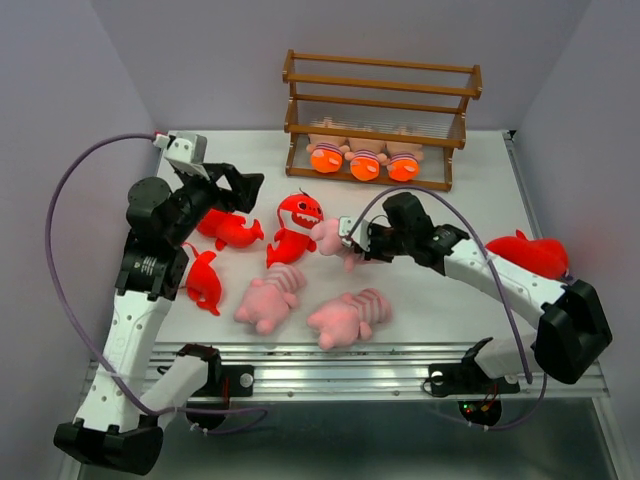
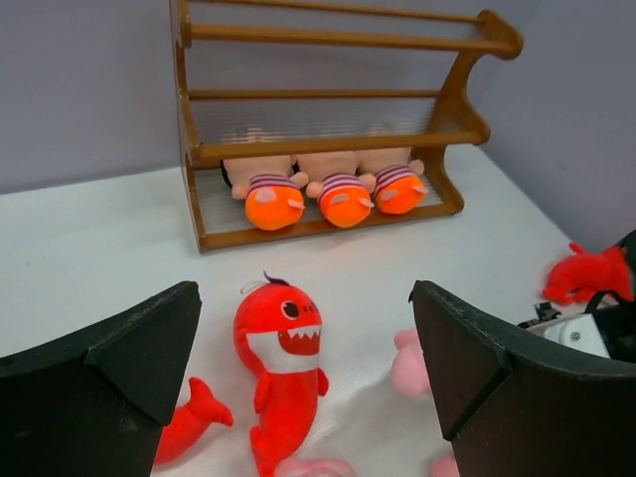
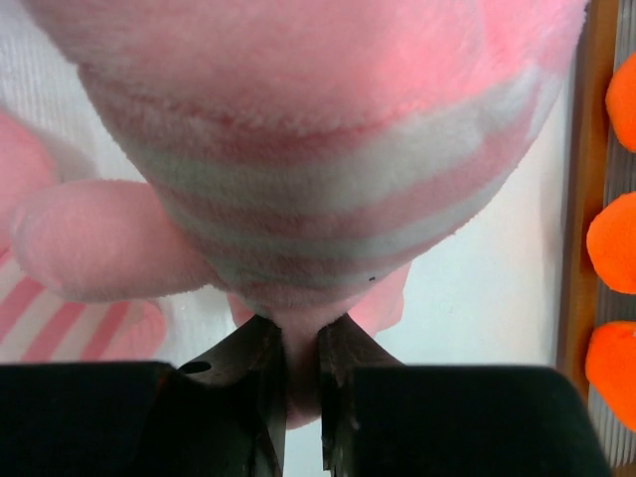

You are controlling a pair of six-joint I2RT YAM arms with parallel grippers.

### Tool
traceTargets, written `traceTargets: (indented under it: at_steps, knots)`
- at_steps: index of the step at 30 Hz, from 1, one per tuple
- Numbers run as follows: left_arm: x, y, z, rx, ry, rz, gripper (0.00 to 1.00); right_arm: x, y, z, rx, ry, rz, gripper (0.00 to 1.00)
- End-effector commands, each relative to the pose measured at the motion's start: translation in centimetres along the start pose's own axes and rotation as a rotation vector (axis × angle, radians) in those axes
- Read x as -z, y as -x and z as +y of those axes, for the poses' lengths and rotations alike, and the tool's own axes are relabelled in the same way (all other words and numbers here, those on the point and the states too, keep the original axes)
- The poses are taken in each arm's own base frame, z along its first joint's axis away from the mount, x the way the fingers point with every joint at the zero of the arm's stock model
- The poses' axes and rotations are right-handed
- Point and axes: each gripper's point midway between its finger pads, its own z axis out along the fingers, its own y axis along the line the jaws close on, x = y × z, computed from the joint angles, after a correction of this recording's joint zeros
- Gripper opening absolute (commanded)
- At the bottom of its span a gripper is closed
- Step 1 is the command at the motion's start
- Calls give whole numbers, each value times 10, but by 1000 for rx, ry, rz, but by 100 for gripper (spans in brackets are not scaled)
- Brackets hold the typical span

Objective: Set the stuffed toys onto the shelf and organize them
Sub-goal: Grab a stuffed toy with the right arm, then pass the stuffed toy from the right arm to the left

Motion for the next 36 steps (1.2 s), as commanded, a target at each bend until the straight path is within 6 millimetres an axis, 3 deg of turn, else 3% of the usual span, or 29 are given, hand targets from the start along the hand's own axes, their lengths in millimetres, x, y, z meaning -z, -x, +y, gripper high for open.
traceTargets:
  at_steps: [1, 5, 7, 8, 9, 11, 12, 13, 17, 21, 25, 26, 29, 30, 32, 36]
  knots:
    - [15, 14, -17, 107, -17, 54, 99, 18, 12, 5, 16, 0, -50, 1]
    - [20, 3, -34, 225, -83, 97, 99, 34, 15, 3, 66, -33, -54, 1]
    - [19, -12, -45, 351, -135, 137, 99, 39, 15, 1, 92, -44, -41, 1]
    - [19, -7, -52, 377, -175, 107, 99, 42, 15, -1, 100, -50, -38, 1]
    - [17, -24, -56, 496, -191, 144, 99, 44, 17, -2, 109, -56, -37, 1]
    - [20, -29, -68, 593, -262, 148, 99, 46, 19, -3, 115, -56, -39, 1]
    - [18, -22, -73, 610, -303, 107, 99, 47, 19, -3, 119, -52, -35, 1]
    - [16, -32, -75, 695, -311, 132, 99, 47, 24, -2, 130, -48, -44, 1]
    - [4, -40, -89, 782, -353, 154, 99, 48, 28, 4, 144, -27, -46, 1]
    - [-7, -45, -128, 790, -397, 209, 99, 49, 32, 10, 180, -34, -35, 1]
    - [-26, -66, -136, 806, -312, 290, 99, 58, 35, -1, 179, -95, -23, 1]
    - [-30, -83, -134, 810, -262, 354, 99, 61, 35, -5, 181, -115, -17, 1]
    - [-34, -92, -127, 784, -180, 381, 99, 71, 35, -24, 179, -223, 14, 1]
    - [-31, -102, -122, 779, -133, 420, 99, 75, 37, -31, 178, -262, 12, 1]
    - [-28, -105, -117, 777, -95, 428, 99, 82, 35, -43, 172, -329, 36, 1]
    - [-26, -115, -123, 820, -96, 463, 98, 84, 35, -48, 160, -358, 39, 1]
